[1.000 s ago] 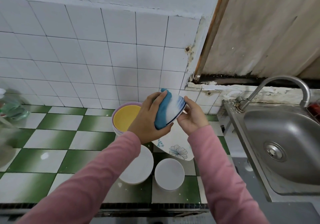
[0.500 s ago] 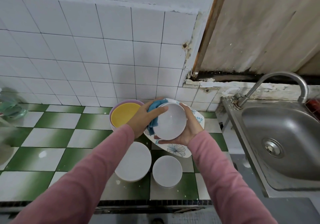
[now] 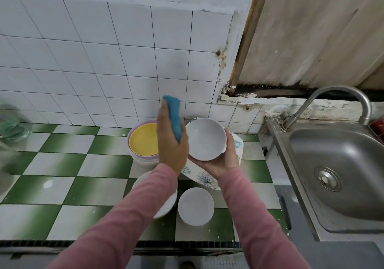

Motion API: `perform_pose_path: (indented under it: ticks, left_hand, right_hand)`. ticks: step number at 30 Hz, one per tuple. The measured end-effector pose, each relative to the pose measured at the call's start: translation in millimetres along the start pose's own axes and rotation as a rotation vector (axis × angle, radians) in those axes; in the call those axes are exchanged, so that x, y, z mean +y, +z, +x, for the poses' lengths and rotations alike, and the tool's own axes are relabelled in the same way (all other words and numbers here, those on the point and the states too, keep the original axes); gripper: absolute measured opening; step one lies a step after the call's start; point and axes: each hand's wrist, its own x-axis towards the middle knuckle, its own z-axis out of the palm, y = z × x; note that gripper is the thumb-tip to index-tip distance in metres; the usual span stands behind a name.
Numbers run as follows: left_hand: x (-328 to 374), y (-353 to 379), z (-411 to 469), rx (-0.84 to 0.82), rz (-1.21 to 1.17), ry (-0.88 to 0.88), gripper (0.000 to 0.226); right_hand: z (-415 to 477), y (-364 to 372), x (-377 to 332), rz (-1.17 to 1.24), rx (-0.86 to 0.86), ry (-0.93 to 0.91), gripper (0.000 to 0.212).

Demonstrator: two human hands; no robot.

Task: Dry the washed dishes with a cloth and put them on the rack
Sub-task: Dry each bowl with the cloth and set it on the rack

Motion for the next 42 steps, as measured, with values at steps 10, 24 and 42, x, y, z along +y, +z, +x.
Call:
perform_pose_path:
  ticks: [10,24,42]
  left_hand:
    - [-17.9,28.2,-21.6,-0.72,0.662,0.141,0.072]
    - [-2.2,14.0,-10.1,-1.094,0.576,0.075,0.043]
    - [69.7,76.8,-32.9,-0.882,-0.473,-0.674,0.032]
  right_hand:
    - [10.9,6.0,-0.5,-0.227,0.035,-0.112,0.071]
    - [-0.6,-16.0,-24.2,-0.265,0.059,-0.042,0.079]
    - [-171.7,-78.1,-66.8,-0.301,0.425,-0.737,0.08]
